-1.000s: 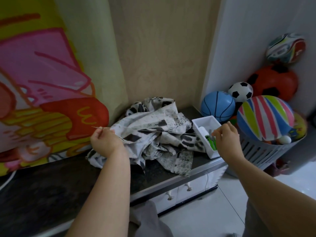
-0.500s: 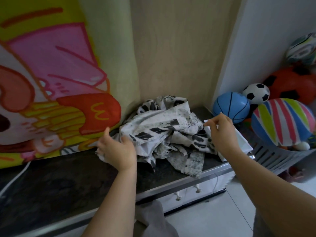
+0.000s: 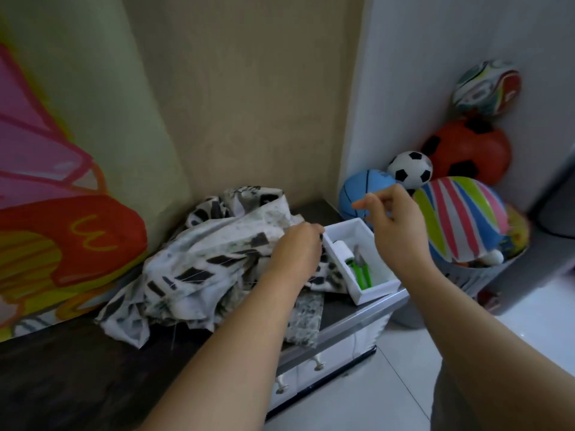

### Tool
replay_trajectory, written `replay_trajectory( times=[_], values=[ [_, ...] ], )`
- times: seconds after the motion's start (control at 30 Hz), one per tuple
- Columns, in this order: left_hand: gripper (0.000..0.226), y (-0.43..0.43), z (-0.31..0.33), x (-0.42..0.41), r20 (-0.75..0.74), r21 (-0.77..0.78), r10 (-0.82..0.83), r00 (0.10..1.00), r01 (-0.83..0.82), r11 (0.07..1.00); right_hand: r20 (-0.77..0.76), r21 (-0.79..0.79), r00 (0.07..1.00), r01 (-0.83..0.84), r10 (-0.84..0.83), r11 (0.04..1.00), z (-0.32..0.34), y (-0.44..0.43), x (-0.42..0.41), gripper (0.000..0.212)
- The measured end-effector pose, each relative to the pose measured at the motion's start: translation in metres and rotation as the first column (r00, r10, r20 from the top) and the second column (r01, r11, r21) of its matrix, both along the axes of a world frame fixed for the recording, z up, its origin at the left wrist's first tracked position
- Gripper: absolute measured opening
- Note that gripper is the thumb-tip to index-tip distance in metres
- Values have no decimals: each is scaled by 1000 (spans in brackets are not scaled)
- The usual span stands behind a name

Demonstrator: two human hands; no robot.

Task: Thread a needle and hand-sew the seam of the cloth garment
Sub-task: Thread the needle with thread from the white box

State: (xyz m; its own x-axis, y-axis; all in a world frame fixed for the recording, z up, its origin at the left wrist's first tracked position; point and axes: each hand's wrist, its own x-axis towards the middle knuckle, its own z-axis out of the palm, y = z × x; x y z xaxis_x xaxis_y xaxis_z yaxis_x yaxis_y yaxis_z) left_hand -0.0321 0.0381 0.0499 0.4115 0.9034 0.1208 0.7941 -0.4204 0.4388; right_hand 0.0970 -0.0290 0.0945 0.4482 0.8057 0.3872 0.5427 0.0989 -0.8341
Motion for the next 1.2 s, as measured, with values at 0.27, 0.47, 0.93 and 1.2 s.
replay_trajectory(
  times=[0.27,0.47,0.93,1.2],
  values=[
    [32,17,-29,32,-273,-101,29,962,-58,993,-41,-6,999,-3,3,1000,-8,8,29,18],
    [31,3,-7,14,317,-141,145,937,-104,985,-105,10,992,-67,67,998,-9,12,30,18],
    [34,-24,8,-65,497,-143,413,763,-397,907,12,-6,922,-387,387,922,40,65,-29,17],
    [12,-27,-5,-91,333,-76,493,804,-498,864,274,-464,855,-283,440,839,2,114,-24,27]
  ],
)
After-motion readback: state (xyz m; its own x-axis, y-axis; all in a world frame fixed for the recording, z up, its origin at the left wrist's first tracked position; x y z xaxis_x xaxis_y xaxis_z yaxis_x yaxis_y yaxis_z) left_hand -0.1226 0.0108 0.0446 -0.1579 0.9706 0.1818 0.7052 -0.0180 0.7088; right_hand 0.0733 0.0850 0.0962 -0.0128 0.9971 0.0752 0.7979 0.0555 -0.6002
